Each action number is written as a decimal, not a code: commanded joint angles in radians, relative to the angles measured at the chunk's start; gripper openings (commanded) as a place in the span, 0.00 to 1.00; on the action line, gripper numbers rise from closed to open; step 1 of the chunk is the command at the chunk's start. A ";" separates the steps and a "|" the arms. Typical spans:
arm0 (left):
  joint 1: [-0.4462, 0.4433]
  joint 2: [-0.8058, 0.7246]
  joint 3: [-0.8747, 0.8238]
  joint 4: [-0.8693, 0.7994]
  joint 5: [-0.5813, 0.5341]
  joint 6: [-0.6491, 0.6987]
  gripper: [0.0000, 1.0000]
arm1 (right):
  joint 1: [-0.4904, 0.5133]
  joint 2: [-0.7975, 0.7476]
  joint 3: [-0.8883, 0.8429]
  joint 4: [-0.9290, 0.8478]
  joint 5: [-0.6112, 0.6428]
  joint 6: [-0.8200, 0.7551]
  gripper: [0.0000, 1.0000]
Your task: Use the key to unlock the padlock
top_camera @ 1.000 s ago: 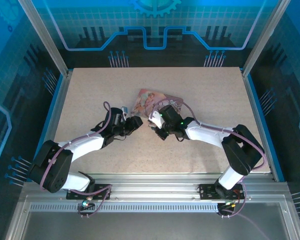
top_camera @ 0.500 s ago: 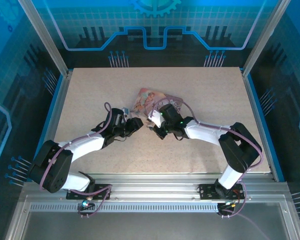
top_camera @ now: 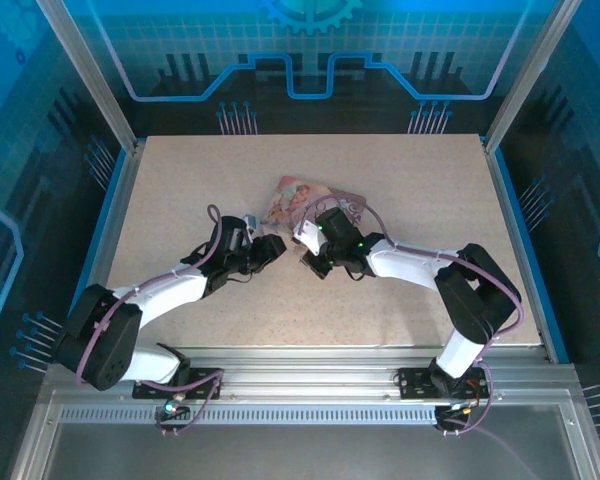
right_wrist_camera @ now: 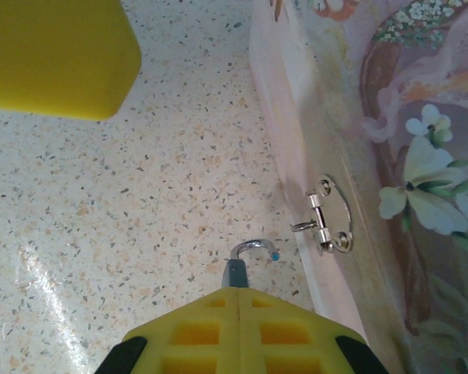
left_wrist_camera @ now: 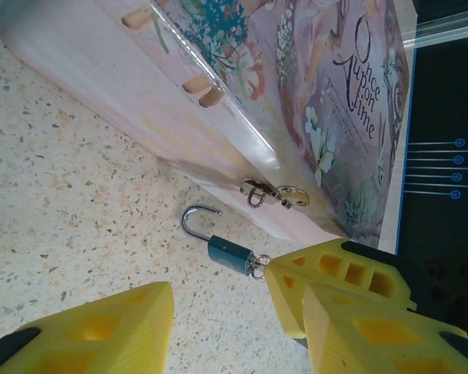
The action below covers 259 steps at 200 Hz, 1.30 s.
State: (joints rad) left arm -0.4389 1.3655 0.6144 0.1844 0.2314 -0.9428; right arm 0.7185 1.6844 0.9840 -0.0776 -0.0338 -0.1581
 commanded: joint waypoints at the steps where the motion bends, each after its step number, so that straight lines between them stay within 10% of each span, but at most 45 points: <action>1: -0.006 -0.023 0.004 -0.007 -0.011 0.000 0.49 | 0.012 -0.048 -0.009 -0.002 0.002 0.024 0.00; 259: 0.147 -0.228 -0.127 -0.117 -0.021 0.051 0.62 | 0.194 -0.011 -0.082 0.170 -0.161 0.286 0.00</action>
State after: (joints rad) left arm -0.3122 1.1755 0.5030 0.1162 0.2203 -0.9314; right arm 0.9096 1.6501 0.9043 0.0322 -0.1665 0.0868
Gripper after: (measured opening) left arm 0.621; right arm 0.065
